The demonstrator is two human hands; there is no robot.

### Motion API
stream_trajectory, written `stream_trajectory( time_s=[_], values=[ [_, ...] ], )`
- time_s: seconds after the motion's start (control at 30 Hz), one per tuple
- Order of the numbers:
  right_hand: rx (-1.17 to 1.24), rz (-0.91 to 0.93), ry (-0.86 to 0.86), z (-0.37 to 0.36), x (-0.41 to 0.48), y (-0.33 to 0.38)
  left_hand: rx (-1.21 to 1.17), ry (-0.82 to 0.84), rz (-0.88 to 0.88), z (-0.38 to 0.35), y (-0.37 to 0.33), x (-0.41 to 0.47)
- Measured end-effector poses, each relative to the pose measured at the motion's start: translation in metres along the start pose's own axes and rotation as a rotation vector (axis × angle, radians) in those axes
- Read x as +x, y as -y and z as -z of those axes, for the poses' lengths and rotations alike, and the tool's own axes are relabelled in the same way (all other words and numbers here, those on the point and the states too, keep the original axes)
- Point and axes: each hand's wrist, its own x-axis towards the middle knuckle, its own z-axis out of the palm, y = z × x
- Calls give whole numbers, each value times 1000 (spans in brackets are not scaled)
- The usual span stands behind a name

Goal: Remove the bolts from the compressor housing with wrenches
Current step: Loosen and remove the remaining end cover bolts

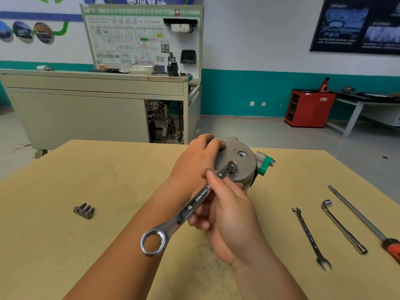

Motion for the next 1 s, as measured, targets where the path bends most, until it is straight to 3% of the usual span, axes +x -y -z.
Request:
stream_trajectory(
  time_s=[0.3,0.63,0.77,0.87,1.0],
  values=[
    [-111,-74,50,20,-3,9,-11,-44,-16,0,3,-8],
    [-139,-153,316,82,1,43,-68,-29,-1,6,-6,-11],
    [-59,-360,599,115,39,75,-60,12,-14,8,-7,-9],
    [-44,-402,590,128,51,77,-58,30,-19,8,-7,-7],
    [-37,-389,726,126,49,70,-65,0,-11,9,-4,-12]
  ],
)
